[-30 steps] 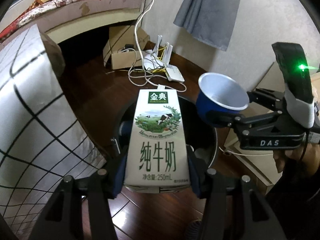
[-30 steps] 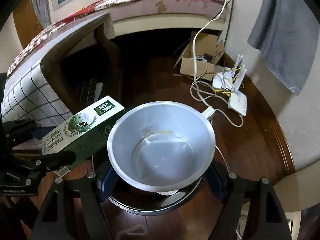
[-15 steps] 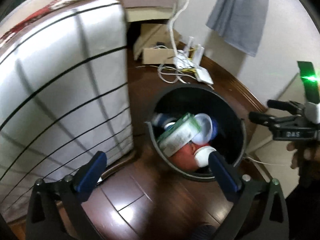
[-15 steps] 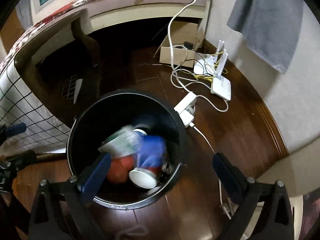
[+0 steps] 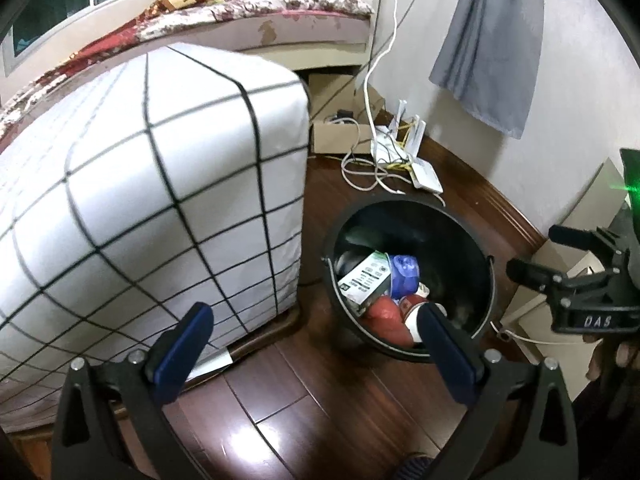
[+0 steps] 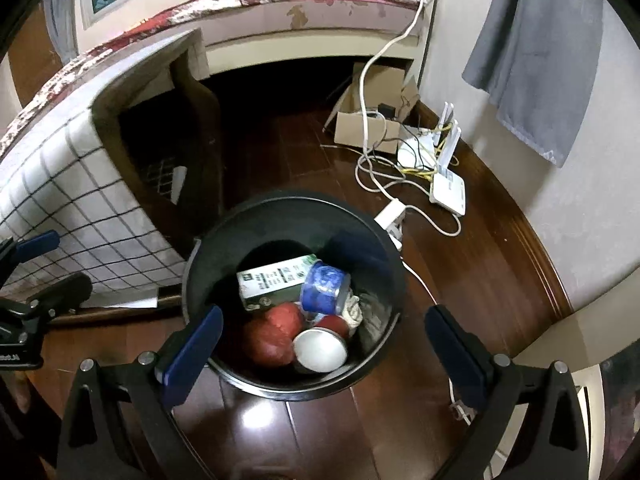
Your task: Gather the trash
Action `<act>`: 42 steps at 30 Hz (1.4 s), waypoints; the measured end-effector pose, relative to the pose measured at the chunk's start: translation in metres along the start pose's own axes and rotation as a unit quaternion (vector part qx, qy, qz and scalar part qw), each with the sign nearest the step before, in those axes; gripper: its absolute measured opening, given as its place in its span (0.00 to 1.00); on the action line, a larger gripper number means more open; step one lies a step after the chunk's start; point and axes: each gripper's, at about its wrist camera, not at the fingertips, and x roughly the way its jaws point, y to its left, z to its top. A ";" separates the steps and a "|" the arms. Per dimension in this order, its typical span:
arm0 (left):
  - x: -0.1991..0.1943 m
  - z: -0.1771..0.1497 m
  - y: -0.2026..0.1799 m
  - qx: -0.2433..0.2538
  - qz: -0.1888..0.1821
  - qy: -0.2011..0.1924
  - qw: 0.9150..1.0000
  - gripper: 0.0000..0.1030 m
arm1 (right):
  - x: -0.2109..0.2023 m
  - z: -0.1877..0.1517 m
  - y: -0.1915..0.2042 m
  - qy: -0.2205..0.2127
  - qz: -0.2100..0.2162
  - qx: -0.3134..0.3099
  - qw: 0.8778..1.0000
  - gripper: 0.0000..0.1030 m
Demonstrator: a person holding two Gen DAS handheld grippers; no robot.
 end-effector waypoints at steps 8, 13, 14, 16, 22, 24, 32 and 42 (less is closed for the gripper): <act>-0.024 -0.002 0.011 -0.006 0.013 -0.017 1.000 0.99 | -0.029 -0.001 0.023 -0.024 0.008 -0.001 1.000 0.99; -0.039 -0.002 0.015 -0.008 0.017 -0.029 0.999 0.99 | -0.048 -0.001 0.035 -0.039 0.013 -0.005 0.999 0.99; -0.044 -0.002 0.016 -0.008 0.018 -0.034 0.999 0.99 | -0.052 -0.001 0.038 -0.041 0.012 -0.005 0.999 0.99; -0.054 0.000 0.017 -0.008 0.022 -0.040 0.999 0.99 | -0.062 0.001 0.043 -0.048 0.014 -0.005 0.999 0.99; -0.090 0.003 0.024 -0.009 0.039 -0.061 0.997 0.99 | -0.097 0.010 0.062 -0.062 0.000 -0.002 0.998 0.99; -0.105 0.004 0.027 -0.011 0.046 -0.065 0.997 0.99 | -0.114 0.014 0.069 -0.072 -0.011 0.002 0.997 0.99; -0.166 0.006 0.044 -0.025 0.061 -0.110 0.992 0.99 | -0.171 0.024 0.097 -0.105 -0.019 -0.002 0.994 0.99; -0.230 0.001 0.044 -0.040 0.069 -0.169 0.982 0.99 | -0.239 0.024 0.125 -0.160 -0.013 -0.014 0.987 0.99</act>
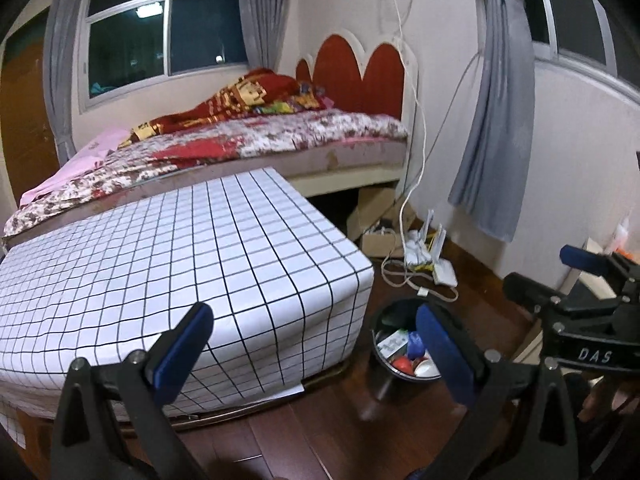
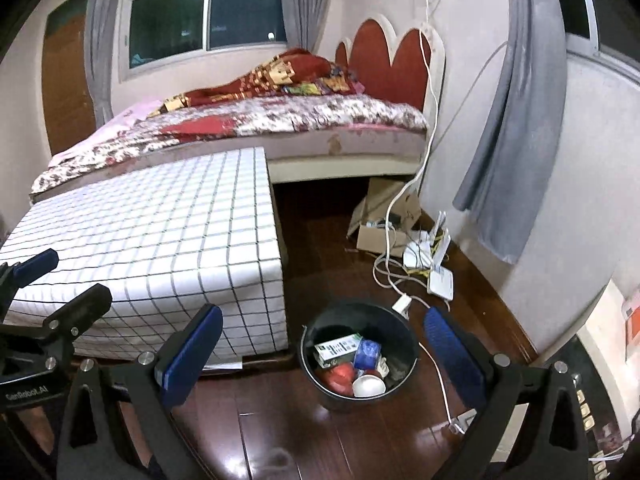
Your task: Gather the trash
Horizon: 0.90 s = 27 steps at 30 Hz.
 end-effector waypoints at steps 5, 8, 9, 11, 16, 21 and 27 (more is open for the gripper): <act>-0.024 -0.002 0.007 -0.012 0.002 -0.018 1.000 0.99 | -0.025 0.002 0.010 -0.020 0.006 -0.008 1.000 0.99; -0.028 -0.003 0.011 -0.010 0.008 -0.016 1.000 0.99 | -0.036 0.003 0.014 -0.028 0.006 -0.009 1.000 0.99; -0.027 -0.003 0.012 -0.011 0.009 -0.014 1.000 0.99 | -0.039 0.004 0.014 -0.032 0.006 -0.009 0.999 0.99; -0.029 -0.003 0.014 -0.013 0.008 -0.014 1.000 0.99 | -0.042 0.007 0.015 -0.037 0.005 -0.009 0.999 0.99; -0.030 -0.001 0.012 -0.009 0.008 -0.022 1.000 0.99 | -0.045 0.009 0.014 -0.040 0.004 -0.009 0.999 0.99; -0.030 -0.001 0.009 -0.007 0.009 -0.021 1.000 0.99 | -0.042 0.007 0.010 -0.036 0.001 -0.005 0.999 0.99; -0.030 -0.001 0.008 -0.004 0.010 -0.021 1.000 0.99 | -0.042 0.004 0.005 -0.032 0.000 0.001 0.999 0.99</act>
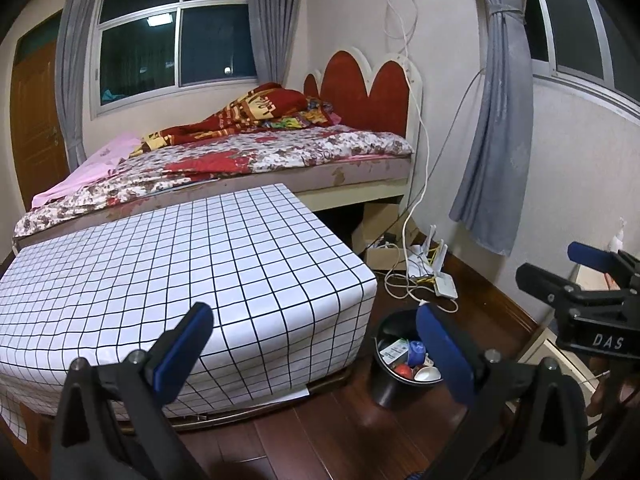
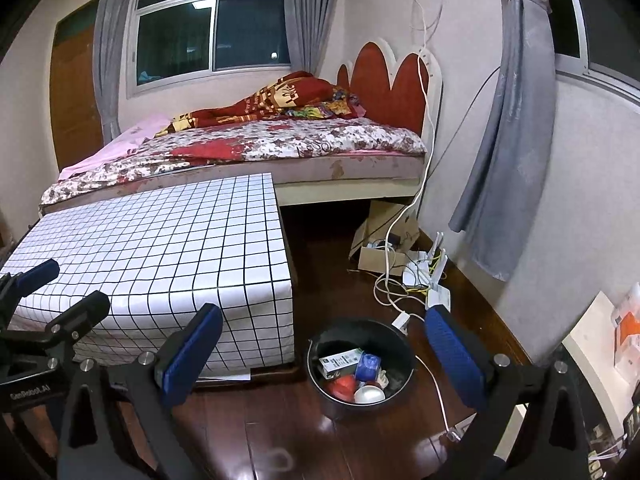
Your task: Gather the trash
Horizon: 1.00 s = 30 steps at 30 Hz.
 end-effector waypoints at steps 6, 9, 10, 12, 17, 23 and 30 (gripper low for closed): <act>0.001 0.000 -0.002 0.006 0.000 0.000 1.000 0.99 | -0.002 -0.001 -0.005 0.000 -0.001 0.005 1.000 0.99; 0.001 0.000 -0.003 0.010 0.002 -0.001 1.000 0.99 | -0.002 -0.002 -0.007 0.000 -0.002 0.009 1.000 0.99; 0.002 0.000 -0.003 0.011 0.001 0.000 1.000 0.99 | -0.002 -0.002 -0.007 0.000 -0.002 0.009 1.000 0.99; 0.002 0.000 -0.002 0.011 0.002 0.000 1.000 0.99 | -0.002 -0.003 -0.009 0.000 -0.002 0.012 1.000 0.99; 0.001 0.000 -0.003 0.017 0.002 0.000 1.000 0.99 | -0.002 -0.004 -0.011 0.001 -0.001 0.013 1.000 0.99; 0.001 0.000 -0.004 0.019 0.002 0.000 1.000 0.99 | -0.002 -0.004 -0.011 0.000 -0.002 0.013 1.000 0.99; 0.000 0.000 -0.004 0.023 0.000 -0.001 1.000 0.99 | -0.002 -0.005 -0.012 0.000 -0.002 0.014 1.000 0.99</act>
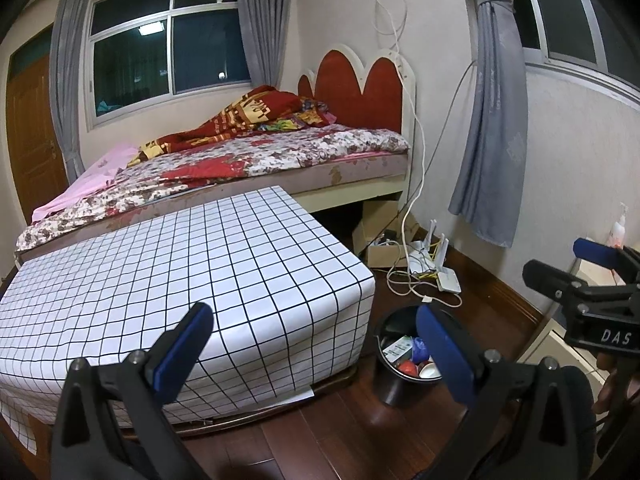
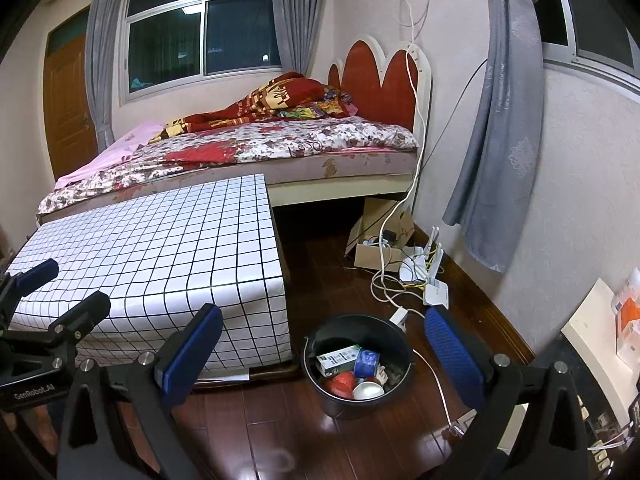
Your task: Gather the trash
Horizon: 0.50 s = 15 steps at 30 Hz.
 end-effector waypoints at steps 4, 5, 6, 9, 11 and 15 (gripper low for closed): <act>0.000 0.000 0.000 0.003 -0.002 0.001 1.000 0.99 | 0.000 0.000 0.000 0.000 0.000 0.000 1.000 0.99; 0.001 0.000 0.001 0.005 -0.003 0.000 1.000 0.99 | 0.000 0.000 -0.001 0.000 0.000 0.000 1.000 0.99; 0.001 0.000 0.001 0.004 -0.003 0.001 1.000 0.99 | 0.000 0.000 -0.001 0.000 0.000 0.000 1.000 0.99; 0.001 0.000 0.000 0.005 -0.003 0.001 1.000 0.99 | 0.000 -0.001 -0.001 -0.001 0.000 0.000 1.000 0.99; 0.001 0.001 0.000 0.006 -0.004 0.001 1.000 0.99 | 0.000 -0.001 -0.001 0.000 0.000 0.000 1.000 0.99; 0.001 0.001 0.000 0.006 -0.005 0.001 1.000 0.99 | -0.001 -0.001 -0.001 0.000 0.001 0.000 1.000 0.99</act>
